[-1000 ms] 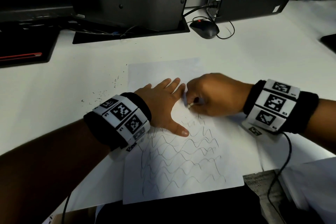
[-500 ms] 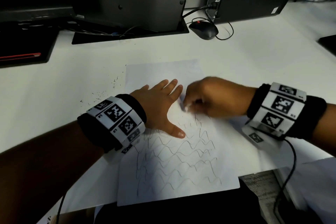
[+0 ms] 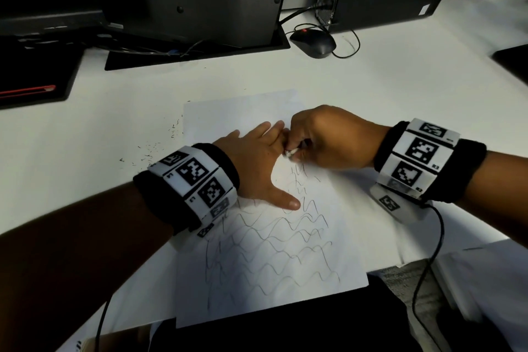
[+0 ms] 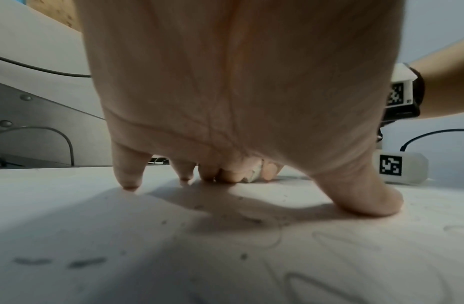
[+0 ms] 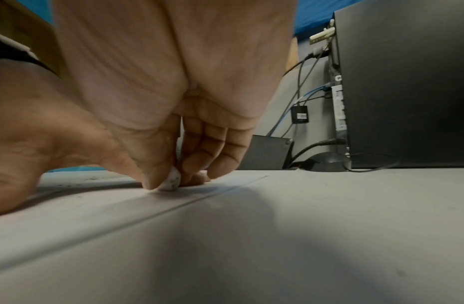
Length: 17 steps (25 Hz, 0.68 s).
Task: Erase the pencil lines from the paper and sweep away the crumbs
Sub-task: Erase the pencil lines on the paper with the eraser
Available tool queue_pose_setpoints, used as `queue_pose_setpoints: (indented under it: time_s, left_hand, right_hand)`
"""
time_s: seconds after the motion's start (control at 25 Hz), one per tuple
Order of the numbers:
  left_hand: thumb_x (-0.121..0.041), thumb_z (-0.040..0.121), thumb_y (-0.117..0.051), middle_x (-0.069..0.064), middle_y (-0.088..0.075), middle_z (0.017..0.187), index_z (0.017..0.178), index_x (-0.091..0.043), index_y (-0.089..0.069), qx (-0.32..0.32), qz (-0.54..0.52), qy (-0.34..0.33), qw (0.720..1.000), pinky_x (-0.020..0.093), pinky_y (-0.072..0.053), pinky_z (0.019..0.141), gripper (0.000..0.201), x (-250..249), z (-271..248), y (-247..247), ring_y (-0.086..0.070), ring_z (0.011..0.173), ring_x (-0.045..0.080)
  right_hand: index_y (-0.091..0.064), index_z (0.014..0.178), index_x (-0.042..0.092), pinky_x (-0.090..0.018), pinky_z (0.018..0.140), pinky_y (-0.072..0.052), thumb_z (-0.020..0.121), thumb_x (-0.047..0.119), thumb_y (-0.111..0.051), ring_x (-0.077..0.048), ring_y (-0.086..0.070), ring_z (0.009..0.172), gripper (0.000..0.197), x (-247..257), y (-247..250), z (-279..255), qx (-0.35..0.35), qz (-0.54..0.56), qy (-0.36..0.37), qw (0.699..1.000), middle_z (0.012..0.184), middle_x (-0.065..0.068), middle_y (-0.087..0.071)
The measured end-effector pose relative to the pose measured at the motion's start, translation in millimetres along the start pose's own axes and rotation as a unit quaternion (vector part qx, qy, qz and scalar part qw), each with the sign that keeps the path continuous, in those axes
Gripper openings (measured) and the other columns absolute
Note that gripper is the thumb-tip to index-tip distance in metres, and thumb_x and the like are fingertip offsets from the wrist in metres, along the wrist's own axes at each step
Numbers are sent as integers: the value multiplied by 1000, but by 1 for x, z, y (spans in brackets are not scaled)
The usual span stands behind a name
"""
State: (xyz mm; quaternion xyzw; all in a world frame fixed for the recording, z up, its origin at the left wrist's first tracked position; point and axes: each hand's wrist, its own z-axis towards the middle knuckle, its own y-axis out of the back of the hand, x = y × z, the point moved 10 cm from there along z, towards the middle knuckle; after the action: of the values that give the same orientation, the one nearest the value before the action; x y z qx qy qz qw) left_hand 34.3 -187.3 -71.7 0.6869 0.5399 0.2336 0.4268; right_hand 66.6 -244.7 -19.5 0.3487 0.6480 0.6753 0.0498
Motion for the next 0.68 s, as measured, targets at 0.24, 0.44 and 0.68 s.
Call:
queue_pose_setpoints:
  time_s: [0.24, 0.44, 0.68]
  left_hand:
    - [-91, 65, -49, -7, 23, 163, 158, -34, -2, 1, -6, -6, 1000, 52, 0, 121, 119, 3, 0, -3, 19, 150, 14]
    - [-91, 65, -49, -6, 25, 163, 159, -34, -1, 5, 0, -6, 1000, 50, 0, 121, 119, 7, -1, -5, 21, 150, 13]
    - [-91, 65, -48, -6, 24, 163, 157, -28, 13, -4, 14, -2, 1000, 50, -1, 121, 127, 7, 0, -4, 19, 150, 13]
  right_hand:
    - [-74, 95, 26, -28, 74, -49, 87, 29, -66, -14, -64, 85, 11, 16, -7, 1, 33, -27, 31, 999, 94, 12, -69]
    - [-74, 97, 29, -27, 75, -49, 86, 28, -65, -11, -63, 88, 14, 33, -21, -10, 83, -30, 59, 994, 100, 13, -69]
    - [-74, 97, 28, -22, 72, -39, 84, 26, -64, -13, -62, 88, 17, 9, 3, 0, 41, -83, 13, 996, 97, 11, -67]
